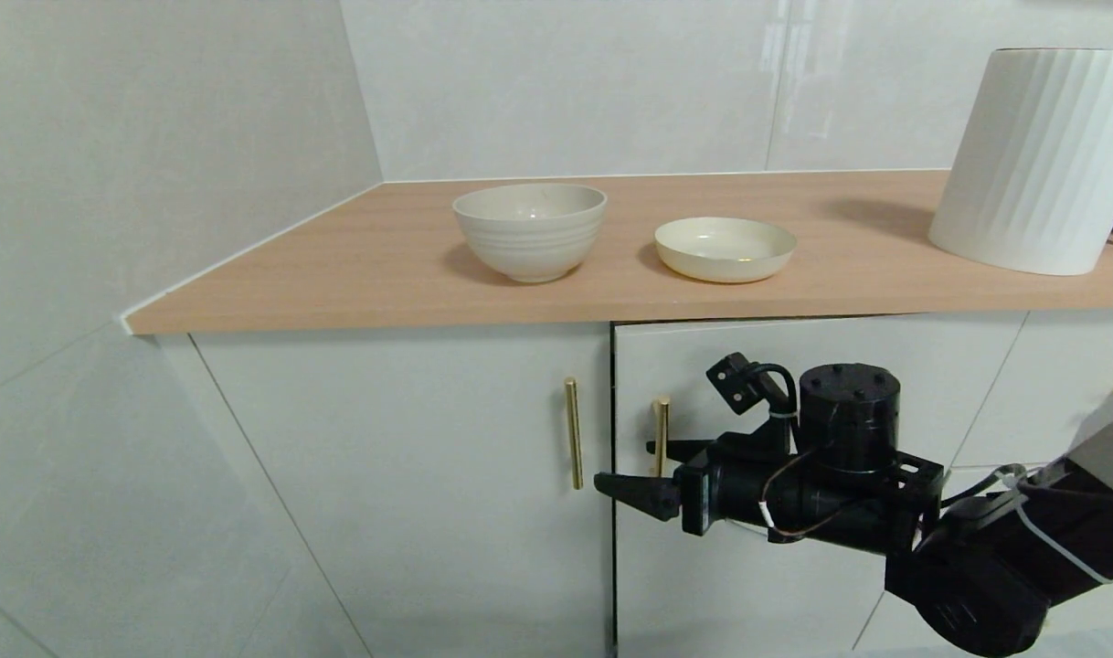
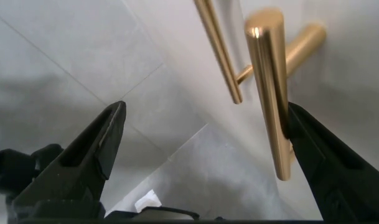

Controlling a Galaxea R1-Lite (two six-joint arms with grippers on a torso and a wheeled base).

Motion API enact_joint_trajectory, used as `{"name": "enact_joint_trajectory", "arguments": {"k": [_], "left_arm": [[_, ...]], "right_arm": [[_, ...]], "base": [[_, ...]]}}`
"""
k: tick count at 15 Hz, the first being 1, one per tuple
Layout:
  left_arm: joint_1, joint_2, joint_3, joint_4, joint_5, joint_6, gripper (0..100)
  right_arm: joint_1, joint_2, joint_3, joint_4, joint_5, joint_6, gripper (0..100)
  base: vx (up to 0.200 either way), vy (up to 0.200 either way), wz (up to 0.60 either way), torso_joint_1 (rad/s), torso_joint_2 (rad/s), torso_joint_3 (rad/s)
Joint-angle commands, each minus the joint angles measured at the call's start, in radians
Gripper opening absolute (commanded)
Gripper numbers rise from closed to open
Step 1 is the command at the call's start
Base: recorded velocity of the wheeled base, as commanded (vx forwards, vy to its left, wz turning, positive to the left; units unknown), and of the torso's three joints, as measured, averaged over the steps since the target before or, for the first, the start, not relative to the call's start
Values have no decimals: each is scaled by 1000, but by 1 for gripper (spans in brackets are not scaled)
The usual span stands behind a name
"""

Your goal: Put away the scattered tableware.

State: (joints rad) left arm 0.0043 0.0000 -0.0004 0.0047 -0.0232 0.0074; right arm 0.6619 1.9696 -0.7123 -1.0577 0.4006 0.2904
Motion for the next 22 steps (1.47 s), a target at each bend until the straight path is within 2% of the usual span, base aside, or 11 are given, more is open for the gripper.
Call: {"name": "enact_joint_trajectory", "arguments": {"k": [1, 4, 7, 9, 11, 14, 15, 16, 17, 19, 22], "left_arm": [[0, 2, 0, 0, 0, 0, 100], [0, 2, 0, 1, -1, 12, 100], [0, 2, 0, 0, -1, 3, 100], [0, 2, 0, 0, -1, 17, 100], [-1, 3, -82, -9, -24, 16, 100], [-15, 164, -336, 112, -199, 19, 100], [-15, 276, -394, 117, -268, 22, 100], [-15, 302, -406, 115, -282, 22, 100], [-15, 511, -518, 110, -383, 22, 100], [-32, 706, -592, 89, -474, 22, 100], [-191, 950, -629, -25, -481, 17, 100]], "right_arm": [[7, -35, 28, -2, 4, -1, 100], [7, -83, 93, -1, 142, -4, 100], [7, -97, 148, -2, 147, -5, 100], [7, -97, 198, -18, 149, -13, 100], [7, -97, 217, -53, 150, -11, 100], [7, -112, 266, -64, 150, -16, 100], [7, -117, 283, -79, 150, -14, 100], [7, -120, 286, -82, 150, -14, 100], [8, -144, 315, -97, 152, -16, 100], [12, -166, 327, -97, 153, -16, 100], [12, -167, 330, -97, 153, -17, 100]], "base": [[0, 0, 0, 0, 0, 0], [0, 0, 0, 0, 0, 0], [0, 0, 0, 0, 0, 0], [0, 0, 0, 0, 0, 0], [0, 0, 0, 0, 0, 0], [0, 0, 0, 0, 0, 0], [0, 0, 0, 0, 0, 0], [0, 0, 0, 0, 0, 0], [0, 0, 0, 0, 0, 0], [0, 0, 0, 0, 0, 0], [0, 0, 0, 0, 0, 0]]}}
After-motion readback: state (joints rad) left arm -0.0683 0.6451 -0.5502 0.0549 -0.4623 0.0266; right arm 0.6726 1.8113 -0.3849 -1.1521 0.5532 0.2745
